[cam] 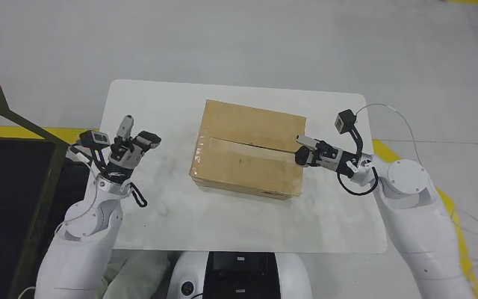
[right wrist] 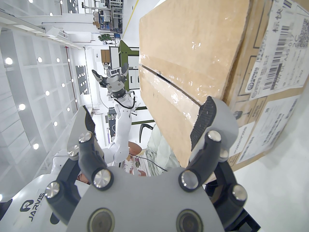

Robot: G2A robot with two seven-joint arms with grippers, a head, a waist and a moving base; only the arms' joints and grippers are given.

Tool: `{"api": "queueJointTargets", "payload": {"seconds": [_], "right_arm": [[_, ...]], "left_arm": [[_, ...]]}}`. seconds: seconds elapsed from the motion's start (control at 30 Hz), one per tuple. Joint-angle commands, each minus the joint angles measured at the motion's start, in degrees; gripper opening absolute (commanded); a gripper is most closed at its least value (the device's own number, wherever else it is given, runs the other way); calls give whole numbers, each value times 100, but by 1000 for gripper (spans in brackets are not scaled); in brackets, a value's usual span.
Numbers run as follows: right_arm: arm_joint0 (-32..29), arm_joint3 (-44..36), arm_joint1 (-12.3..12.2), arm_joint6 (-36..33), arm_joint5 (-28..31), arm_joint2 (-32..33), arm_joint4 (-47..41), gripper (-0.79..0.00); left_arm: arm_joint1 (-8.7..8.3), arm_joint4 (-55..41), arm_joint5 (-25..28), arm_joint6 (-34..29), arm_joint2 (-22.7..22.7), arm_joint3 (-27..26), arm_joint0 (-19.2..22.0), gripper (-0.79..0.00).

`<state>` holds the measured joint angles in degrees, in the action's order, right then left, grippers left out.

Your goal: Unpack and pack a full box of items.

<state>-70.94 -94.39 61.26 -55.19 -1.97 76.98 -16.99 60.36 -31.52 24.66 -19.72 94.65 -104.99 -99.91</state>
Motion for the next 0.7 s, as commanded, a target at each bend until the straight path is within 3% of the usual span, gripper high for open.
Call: {"api": "queueJointTargets", "payload": {"seconds": [0.0,0.27,0.67], "right_arm": [[0,0,0,0,0,0,0,0],[0,0,0,0,0,0,0,0],[0,0,0,0,0,0,0,0]], "left_arm": [[26,-83,57,9,-106,77,-141,0],[132,-154,311,-46,-606,678,-107,0],[313,184,423,803,-1150,1207,300,0]]}}
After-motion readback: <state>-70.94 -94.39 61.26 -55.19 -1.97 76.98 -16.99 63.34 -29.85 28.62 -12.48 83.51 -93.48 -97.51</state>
